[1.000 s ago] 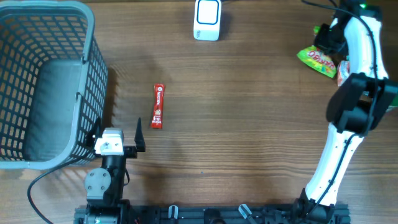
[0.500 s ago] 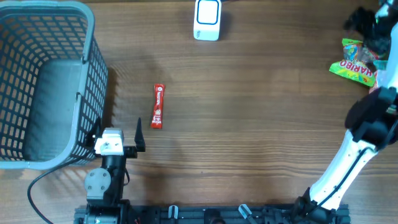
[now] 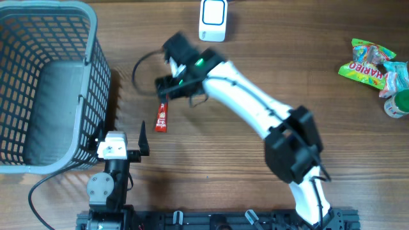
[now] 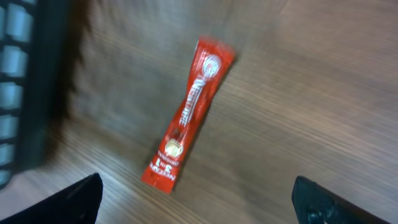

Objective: Scan the item barcode
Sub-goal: 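Reach the right gripper to the red Nescafé stick and grasp it, then lift the Nescafé stick with the right gripper to the scanner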

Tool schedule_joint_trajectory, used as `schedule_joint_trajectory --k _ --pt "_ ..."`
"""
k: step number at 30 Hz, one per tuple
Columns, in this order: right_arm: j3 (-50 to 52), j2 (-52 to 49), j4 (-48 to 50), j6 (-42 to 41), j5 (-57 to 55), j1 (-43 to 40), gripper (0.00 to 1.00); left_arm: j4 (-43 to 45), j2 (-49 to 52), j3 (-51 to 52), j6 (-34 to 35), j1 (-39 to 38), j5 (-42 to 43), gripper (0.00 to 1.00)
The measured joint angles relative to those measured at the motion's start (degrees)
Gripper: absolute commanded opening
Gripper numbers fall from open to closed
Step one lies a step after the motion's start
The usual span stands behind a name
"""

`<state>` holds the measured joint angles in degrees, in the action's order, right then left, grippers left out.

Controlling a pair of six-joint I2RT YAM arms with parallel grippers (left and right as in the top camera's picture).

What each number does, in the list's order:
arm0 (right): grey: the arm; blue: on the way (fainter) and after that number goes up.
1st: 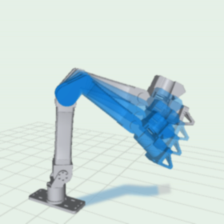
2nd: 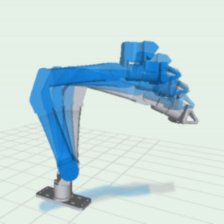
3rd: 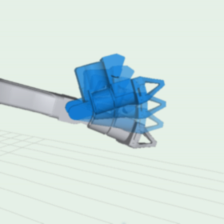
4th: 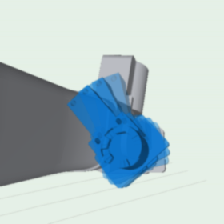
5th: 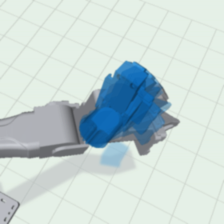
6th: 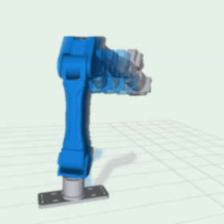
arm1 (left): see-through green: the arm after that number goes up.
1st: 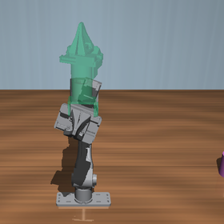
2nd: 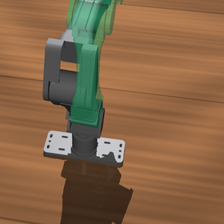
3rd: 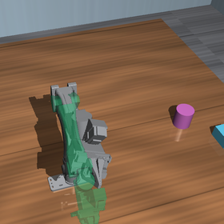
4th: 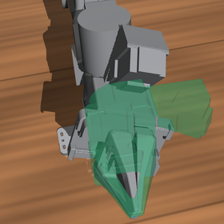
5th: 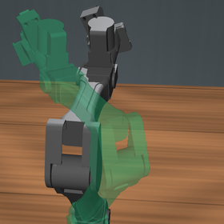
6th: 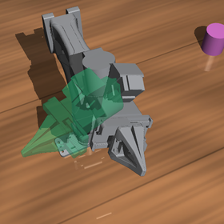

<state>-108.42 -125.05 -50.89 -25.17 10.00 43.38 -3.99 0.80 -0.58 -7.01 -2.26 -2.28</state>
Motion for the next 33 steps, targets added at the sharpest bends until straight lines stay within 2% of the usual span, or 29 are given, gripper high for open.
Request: schedule_joint_trajectory --k 4,8,12,13,15,16,21,23,26,28,30,33 --pt "1.36 -3.10 9.88 -4.48 -9.05 5.09 0.93 0.00 0.00 0.00 0.00 0.00 0.00 1.00" --pt "1.38 -10.34 11.78 -5.60 -13.51 5.99 0.89 0.00 0.00 0.00 0.00 0.00 0.00 1.00" --pt "1.31 -10.62 13.33 -7.41 -13.03 6.38 0.74 0.00 0.00 0.00 0.00 0.00 0.00 1.00" --pt "1.31 -10.78 13.53 -7.78 -13.27 6.75 0.61 0.00 0.00 0.00 0.00 0.00 0.00 1.00" --pt "0.87 -11.43 13.84 -9.07 -13.73 7.85 0.17 0.00 0.00 0.00 0.00 0.00 0.00 1.00" --pt "-0.20 -12.26 11.85 -10.21 -14.38 8.41 0.05 0.00 0.00 0.00 0.00 0.00 0.00 1.00" --pt "-2.86 -12.48 -0.04 -14.49 -12.39 8.37 0.05 0.00 0.00 0.00 0.00 0.00 0.00 1.00" --pt "-3.72 -11.87 -9.86 -14.67 -8.39 7.08 0.05 0.00 0.00 0.00 0.00 0.00 0.02 1.00" --pt "-3.80 -9.07 -19.28 -12.02 2.58 1.88 0.05 0.00 0.00 0.00 0.00 0.00 0.00 1.00" --pt "-3.82 -2.58 -26.14 -12.09 13.60 -4.79 0.05 0.00 0.00 0.00 0.00 0.00 0.00 1.00" --pt "-4.74 3.50 -32.96 -16.81 21.59 -10.99 0.05 0.00 0.00 0.00 0.00 0.00 0.00 1.00" --pt "-5.07 5.16 -39.41 -25.64 28.22 -15.87 0.05 0.00 0.00 0.00 0.00 0.00 0.00 1.00"
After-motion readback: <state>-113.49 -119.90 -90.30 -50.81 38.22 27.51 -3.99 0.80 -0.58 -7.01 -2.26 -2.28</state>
